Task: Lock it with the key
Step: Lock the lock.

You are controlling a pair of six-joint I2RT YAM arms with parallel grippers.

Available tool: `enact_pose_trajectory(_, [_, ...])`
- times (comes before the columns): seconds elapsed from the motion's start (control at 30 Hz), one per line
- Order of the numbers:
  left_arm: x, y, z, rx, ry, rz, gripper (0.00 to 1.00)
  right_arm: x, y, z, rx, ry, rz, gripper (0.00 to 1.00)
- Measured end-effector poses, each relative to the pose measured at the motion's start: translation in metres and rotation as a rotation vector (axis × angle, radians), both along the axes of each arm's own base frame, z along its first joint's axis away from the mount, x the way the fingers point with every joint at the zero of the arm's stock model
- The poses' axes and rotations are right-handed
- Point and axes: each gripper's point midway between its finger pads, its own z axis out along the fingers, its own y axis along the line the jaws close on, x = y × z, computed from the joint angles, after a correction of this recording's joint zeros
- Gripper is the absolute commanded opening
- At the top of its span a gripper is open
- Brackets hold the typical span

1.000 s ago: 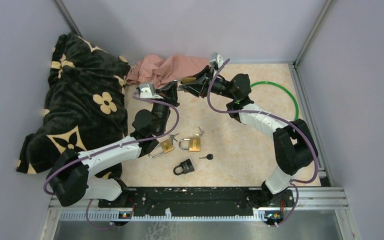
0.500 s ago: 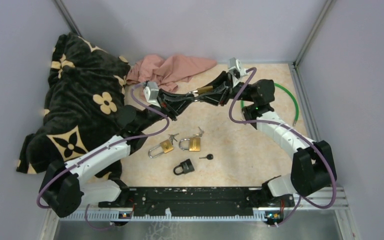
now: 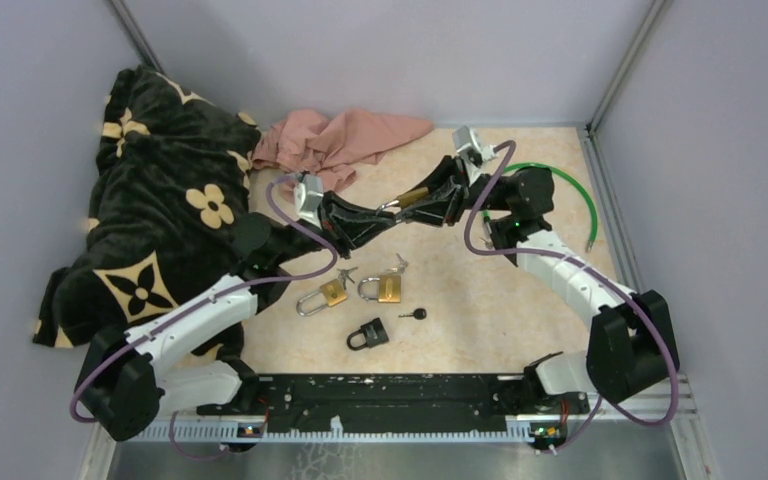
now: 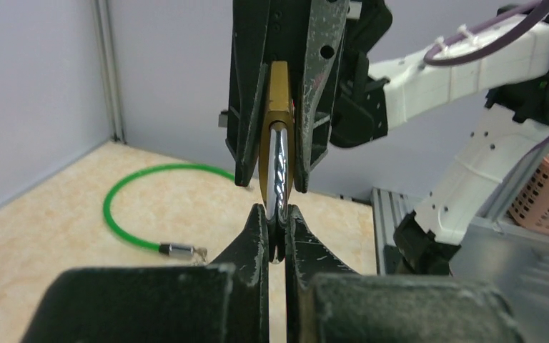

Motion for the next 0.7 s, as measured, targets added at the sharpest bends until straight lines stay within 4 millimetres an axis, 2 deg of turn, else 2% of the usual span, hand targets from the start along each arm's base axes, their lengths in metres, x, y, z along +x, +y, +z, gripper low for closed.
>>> enact_pose_trajectory(0.03, [-0.001,0.001,-0.005,0.017,0.013,-0.003,0.00,-0.002,0.000,-0.004,-0.016,0.012,-0.002,0.01])
enact_pose_trajectory(0.1, [-0.001,0.003,-0.017,0.057,0.051,-0.005,0.00,-0.003,0.001,-0.017,-0.053,0.042,-0.003,0.15])
enact_pose_trajectory(0.17, [0.001,0.009,-0.035,0.103,0.102,0.000,0.00,-0.003,0.004,-0.031,-0.084,0.074,-0.001,0.40])
enact_pose_trajectory(0.23, [0.000,0.014,-0.054,0.150,0.156,-0.006,0.00,-0.002,0.007,-0.048,-0.114,0.109,-0.005,0.57])
enact_pose_trajectory(0.3, [-0.005,0.017,-0.069,0.185,0.202,-0.020,0.00,0.005,0.011,-0.075,-0.153,0.178,-0.026,0.88])
enact_pose_trajectory(0.33, [-0.006,0.020,-0.078,0.205,0.232,-0.023,0.00,0.005,0.013,-0.090,-0.177,0.218,-0.033,0.94])
enact_pose_trajectory(0.43, [-0.013,0.030,-0.106,0.262,0.321,-0.044,0.00,0.003,0.013,-0.130,-0.236,0.319,-0.050,0.98])
enact_pose_trajectory(0.5, [-0.018,0.037,-0.123,0.288,0.371,-0.047,0.00,-0.004,0.011,-0.145,-0.258,0.358,-0.043,0.98])
enact_pose_trajectory(0.6, [-0.019,0.057,-0.156,0.325,0.465,0.002,0.00,-0.007,0.003,-0.163,-0.280,0.408,-0.048,0.98])
enact_pose_trajectory(0.7, [-0.020,0.069,-0.177,0.353,0.503,0.040,0.00,-0.006,-0.011,-0.173,-0.289,0.436,-0.062,0.95])
